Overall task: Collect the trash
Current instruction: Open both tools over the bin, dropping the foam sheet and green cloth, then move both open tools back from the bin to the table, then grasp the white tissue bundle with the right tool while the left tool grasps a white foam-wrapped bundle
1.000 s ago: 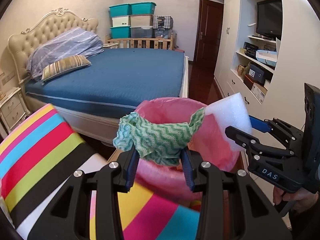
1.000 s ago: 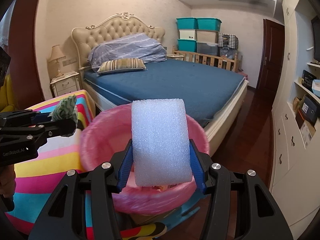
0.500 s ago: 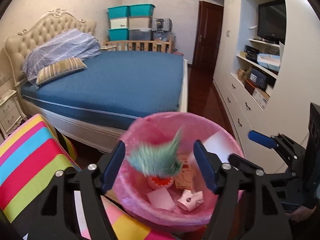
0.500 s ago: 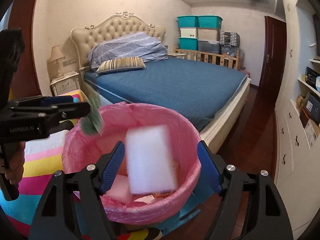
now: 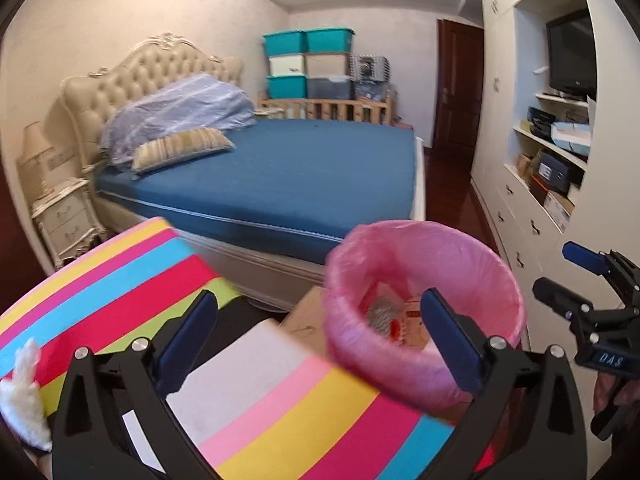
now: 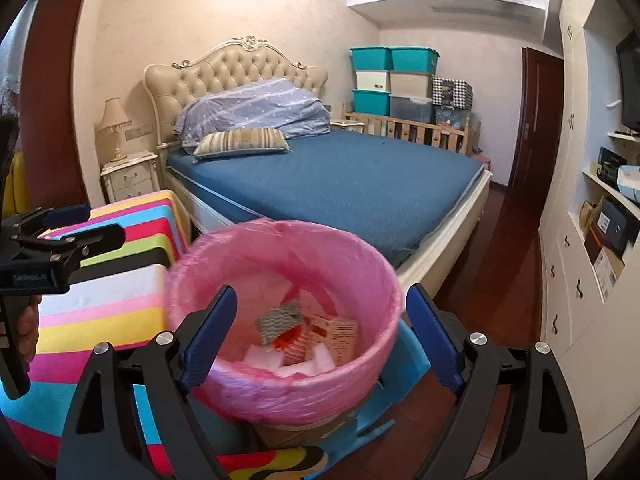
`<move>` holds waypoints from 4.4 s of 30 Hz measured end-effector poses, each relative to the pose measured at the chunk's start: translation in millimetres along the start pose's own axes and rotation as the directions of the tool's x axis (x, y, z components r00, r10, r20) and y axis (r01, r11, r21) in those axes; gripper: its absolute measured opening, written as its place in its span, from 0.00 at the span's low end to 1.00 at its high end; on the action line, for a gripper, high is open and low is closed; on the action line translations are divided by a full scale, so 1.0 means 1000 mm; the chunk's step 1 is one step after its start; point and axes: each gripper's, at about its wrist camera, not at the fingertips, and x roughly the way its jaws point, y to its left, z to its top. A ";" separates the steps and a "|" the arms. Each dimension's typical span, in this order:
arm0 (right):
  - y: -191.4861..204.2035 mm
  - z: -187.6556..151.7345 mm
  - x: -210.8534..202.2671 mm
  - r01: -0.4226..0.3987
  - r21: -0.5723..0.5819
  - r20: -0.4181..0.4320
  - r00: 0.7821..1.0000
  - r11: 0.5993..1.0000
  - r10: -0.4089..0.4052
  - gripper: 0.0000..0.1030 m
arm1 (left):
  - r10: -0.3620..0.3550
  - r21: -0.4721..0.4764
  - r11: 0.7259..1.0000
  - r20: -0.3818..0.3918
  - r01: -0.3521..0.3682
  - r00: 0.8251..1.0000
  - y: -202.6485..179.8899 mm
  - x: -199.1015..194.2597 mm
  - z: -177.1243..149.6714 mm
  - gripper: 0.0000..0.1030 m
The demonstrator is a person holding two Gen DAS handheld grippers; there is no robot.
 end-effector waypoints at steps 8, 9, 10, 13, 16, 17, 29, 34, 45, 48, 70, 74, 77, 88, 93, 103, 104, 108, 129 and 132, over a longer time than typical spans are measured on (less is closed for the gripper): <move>0.070 -0.008 -0.015 -0.092 -0.039 -0.019 0.996 0.995 0.091 0.82 | 0.102 -0.027 0.994 -0.027 -0.102 0.994 0.068 -0.085 -0.047 0.95; 0.082 -0.010 -0.016 -0.113 -0.044 -0.024 0.993 0.993 0.112 0.82 | 0.120 -0.035 0.992 -0.025 -0.120 0.992 0.077 -0.098 -0.054 0.95; 0.092 -0.011 -0.017 -0.125 -0.046 -0.028 0.992 0.991 0.124 0.82 | 0.133 -0.041 0.990 -0.024 -0.134 0.991 0.085 -0.108 -0.060 0.95; 0.127 -0.018 -0.018 -0.193 -0.049 -0.057 0.980 0.980 0.191 0.82 | 0.192 -0.060 0.979 -0.026 -0.193 0.981 0.113 -0.151 -0.086 0.95; 0.164 -0.026 -0.022 -0.253 -0.075 -0.084 0.966 0.965 0.246 0.82 | 0.257 -0.064 0.964 -0.022 -0.258 0.966 0.130 -0.184 -0.107 0.95; 0.178 -0.028 -0.024 -0.270 -0.087 -0.091 0.961 0.959 0.262 0.82 | 0.289 -0.069 0.955 -0.022 -0.290 0.957 0.139 -0.198 -0.117 0.95; 0.305 -0.048 -0.049 -0.442 -0.215 -0.165 0.895 0.871 0.414 0.82 | 0.501 -0.260 0.820 -0.100 -0.509 0.859 0.246 -0.313 -0.200 0.95; 0.344 -0.057 -0.060 -0.497 -0.250 -0.188 0.867 0.831 0.462 0.82 | 0.552 -0.296 0.772 -0.128 -0.563 0.824 0.273 -0.337 -0.216 0.95; 0.400 -0.067 -0.068 -0.549 -0.302 -0.239 0.835 0.779 0.496 0.82 | 0.542 -0.348 0.729 -0.232 -0.589 0.808 0.312 -0.320 -0.236 0.90; 0.412 -0.068 -0.070 -0.559 -0.305 -0.250 0.828 0.771 0.502 0.82 | 0.534 -0.354 0.728 -0.245 -0.588 0.809 0.321 -0.311 -0.234 0.83; 0.521 -0.079 -0.098 -0.684 -0.397 -0.346 0.729 0.612 0.590 0.70 | 0.478 -0.419 0.738 -0.229 -0.530 0.848 0.341 -0.376 -0.282 0.48; 0.541 -0.078 -0.098 -0.695 -0.409 -0.358 0.719 0.592 0.596 0.66 | 0.489 -0.422 0.729 -0.229 -0.539 0.841 0.343 -0.384 -0.288 0.55; 0.553 -0.080 -0.095 -0.703 -0.418 -0.380 0.711 0.576 0.592 0.59 | 0.500 -0.425 0.718 -0.234 -0.551 0.834 0.345 -0.390 -0.293 0.58; 0.534 -0.078 -0.101 -0.720 -0.412 -0.372 0.692 0.558 0.619 0.35 | 0.484 -0.437 0.721 -0.236 -0.537 0.843 0.337 -0.390 -0.296 0.70; 0.502 -0.072 -0.109 -0.697 -0.414 -0.331 0.714 0.585 0.617 0.35 | 0.452 -0.406 0.765 -0.216 -0.500 0.866 0.320 -0.373 -0.280 0.76; 0.454 -0.063 -0.098 -0.662 -0.346 -0.290 0.750 0.665 0.595 0.35 | 0.425 -0.391 0.776 -0.254 -0.494 0.869 0.321 -0.332 -0.267 0.78; 0.452 -0.063 -0.096 -0.661 -0.342 -0.290 0.751 0.668 0.594 0.35 | 0.431 -0.384 0.776 -0.255 -0.500 0.865 0.322 -0.331 -0.267 0.78; 0.441 -0.060 -0.095 -0.652 -0.331 -0.268 0.758 0.682 0.594 0.35 | 0.423 -0.414 0.748 -0.305 -0.519 0.853 0.335 -0.319 -0.270 0.77; 0.430 -0.075 -0.080 -0.649 -0.301 -0.302 0.760 0.699 0.575 0.35 | 0.450 -0.369 0.772 -0.257 -0.517 0.855 0.307 -0.324 -0.267 0.35; 0.428 -0.074 -0.081 -0.647 -0.298 -0.300 0.762 0.702 0.574 0.35 | 0.449 -0.377 0.771 -0.251 -0.514 0.858 0.303 -0.326 -0.268 0.35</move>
